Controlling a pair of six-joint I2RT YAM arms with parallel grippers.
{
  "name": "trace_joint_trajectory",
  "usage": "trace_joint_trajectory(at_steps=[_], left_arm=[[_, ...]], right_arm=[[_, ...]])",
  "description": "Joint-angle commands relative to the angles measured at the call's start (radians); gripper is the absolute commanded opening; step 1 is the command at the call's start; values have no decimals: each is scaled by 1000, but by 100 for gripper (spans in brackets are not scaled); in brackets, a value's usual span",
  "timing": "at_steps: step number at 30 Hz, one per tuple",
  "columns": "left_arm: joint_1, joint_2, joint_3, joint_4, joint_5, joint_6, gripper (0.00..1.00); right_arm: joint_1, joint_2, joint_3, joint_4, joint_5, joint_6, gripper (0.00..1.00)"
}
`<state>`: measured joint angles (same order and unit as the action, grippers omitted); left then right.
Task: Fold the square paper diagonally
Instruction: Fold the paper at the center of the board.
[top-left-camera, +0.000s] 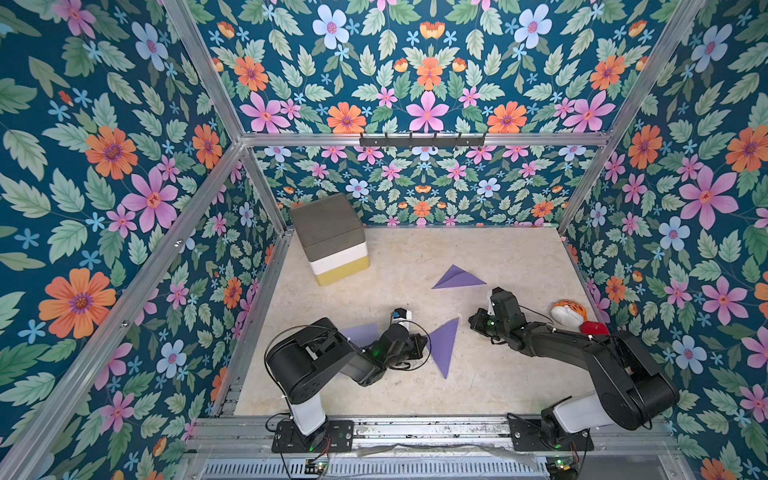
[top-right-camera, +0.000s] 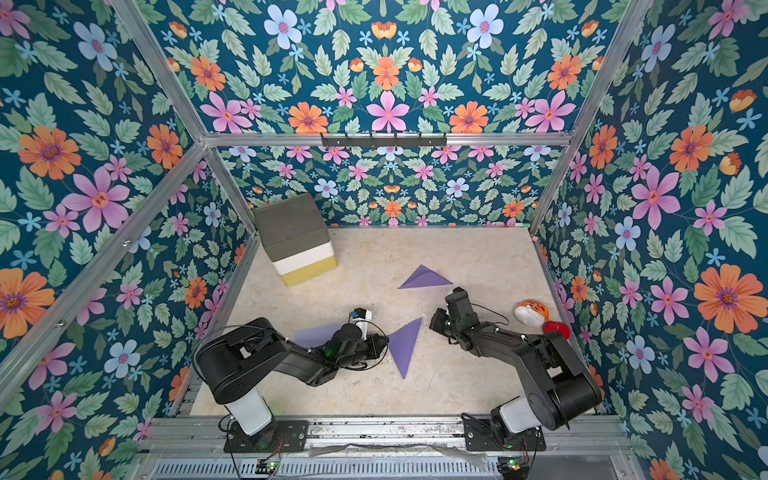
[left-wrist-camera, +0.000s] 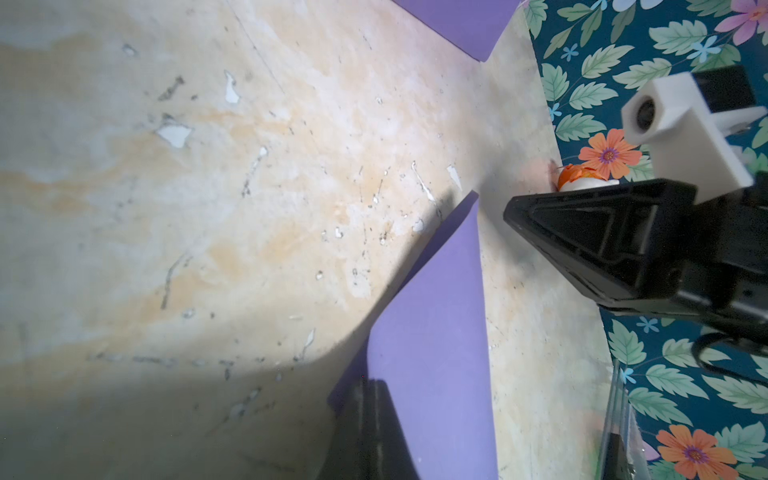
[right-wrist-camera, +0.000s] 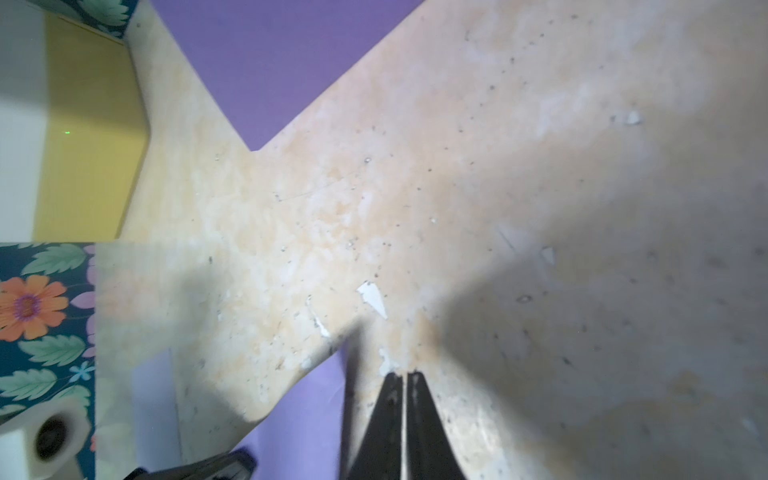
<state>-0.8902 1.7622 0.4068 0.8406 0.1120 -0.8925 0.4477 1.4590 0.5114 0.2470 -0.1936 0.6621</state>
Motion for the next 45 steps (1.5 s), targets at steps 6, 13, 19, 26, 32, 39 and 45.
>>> trace_joint_trajectory(at_steps=[6, 13, 19, 26, 32, 39, 45], left_arm=[[1, 23, -18, -388, -29, 9, 0], [-8, 5, -2, -380, -18, 51, 0], [-37, -10, 79, -412, -32, 206, 0], [-86, 28, 248, -474, -4, 396, 0], [-115, 75, 343, -449, 102, 511, 0], [-117, 84, 445, -505, 118, 590, 8], [-116, 36, 436, -472, 141, 546, 27]], right_arm=[[20, -66, -86, 149, -158, 78, 26], [138, -78, -49, 102, -103, 50, 26], [148, -179, -81, 12, -4, 69, 26], [149, -519, -214, -145, 159, 145, 32], [149, -750, -310, -184, 140, 176, 45], [149, -738, -317, -200, 117, 165, 44], [149, -629, -309, -153, 46, 151, 36]])
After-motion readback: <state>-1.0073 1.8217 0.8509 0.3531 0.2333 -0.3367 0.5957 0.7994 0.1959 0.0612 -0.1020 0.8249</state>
